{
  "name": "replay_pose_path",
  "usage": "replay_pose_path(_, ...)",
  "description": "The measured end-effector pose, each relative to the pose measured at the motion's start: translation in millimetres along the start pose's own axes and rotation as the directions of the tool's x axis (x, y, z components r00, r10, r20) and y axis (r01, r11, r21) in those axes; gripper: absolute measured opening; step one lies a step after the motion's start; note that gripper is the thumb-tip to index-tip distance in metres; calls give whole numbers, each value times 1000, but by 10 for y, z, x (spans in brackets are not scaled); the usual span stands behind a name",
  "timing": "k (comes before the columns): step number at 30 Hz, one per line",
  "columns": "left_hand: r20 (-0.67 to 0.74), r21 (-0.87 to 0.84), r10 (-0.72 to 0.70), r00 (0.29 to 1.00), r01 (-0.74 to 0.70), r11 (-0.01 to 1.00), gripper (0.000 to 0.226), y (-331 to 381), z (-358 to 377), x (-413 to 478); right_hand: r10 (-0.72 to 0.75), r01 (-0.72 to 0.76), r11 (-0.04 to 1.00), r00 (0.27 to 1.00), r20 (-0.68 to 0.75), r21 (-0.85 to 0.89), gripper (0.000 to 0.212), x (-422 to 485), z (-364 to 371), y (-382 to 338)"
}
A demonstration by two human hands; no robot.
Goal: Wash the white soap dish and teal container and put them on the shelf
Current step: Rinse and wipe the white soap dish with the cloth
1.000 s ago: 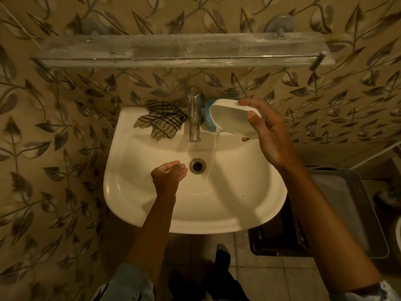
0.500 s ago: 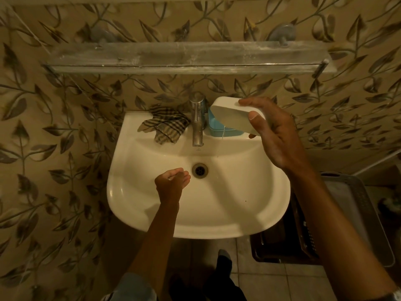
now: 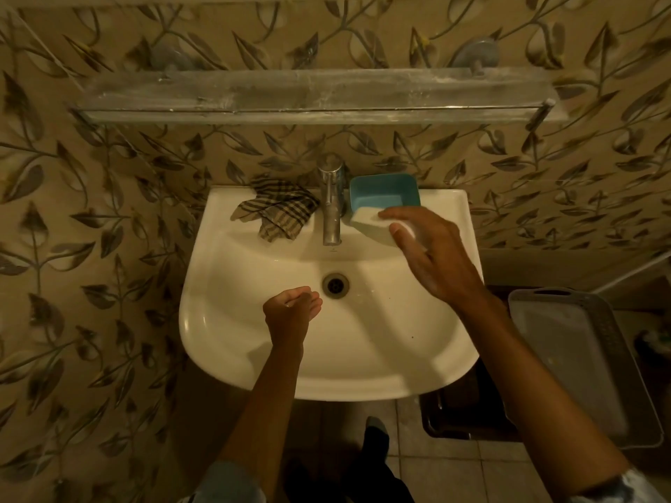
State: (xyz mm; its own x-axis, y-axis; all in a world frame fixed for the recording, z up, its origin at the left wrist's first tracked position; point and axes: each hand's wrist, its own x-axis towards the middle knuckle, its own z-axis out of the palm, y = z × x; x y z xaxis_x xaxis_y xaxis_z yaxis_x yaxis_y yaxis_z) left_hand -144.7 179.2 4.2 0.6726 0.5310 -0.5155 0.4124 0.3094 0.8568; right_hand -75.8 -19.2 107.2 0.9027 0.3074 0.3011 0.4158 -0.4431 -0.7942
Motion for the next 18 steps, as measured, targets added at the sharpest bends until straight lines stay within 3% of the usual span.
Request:
replay_pose_path(5, -4, -1, 10, 1000, -10, 1000, 24, 8, 2, 34, -112, 111, 994, 992, -60, -20, 26, -50, 104, 51)
replay_pose_path(8, -9, -17, 7, 1000, -7, 1000, 25, -4, -9, 61, 42, -41, 998, 999, 26, -45, 31, -66, 161, 70)
replay_pose_path(11, -6, -25, 21, 1000, -21, 999, 24, 12, 1, 99, 35, -37, 999, 996, -83, -23, 31, -98, 188, 134)
replay_pose_path(16, -21, 1, 35, 999, -35, 999, 21, 57, -2, 183, 188, -188, 982, 981, -49, 4, 29, -186, 296, 313)
replay_pose_path(18, -62, 116, 76, 995, -68, 991, 17, 120, -1, 238, 220, -218, 975, 973, -68, 38, 28, -208, 332, 393)
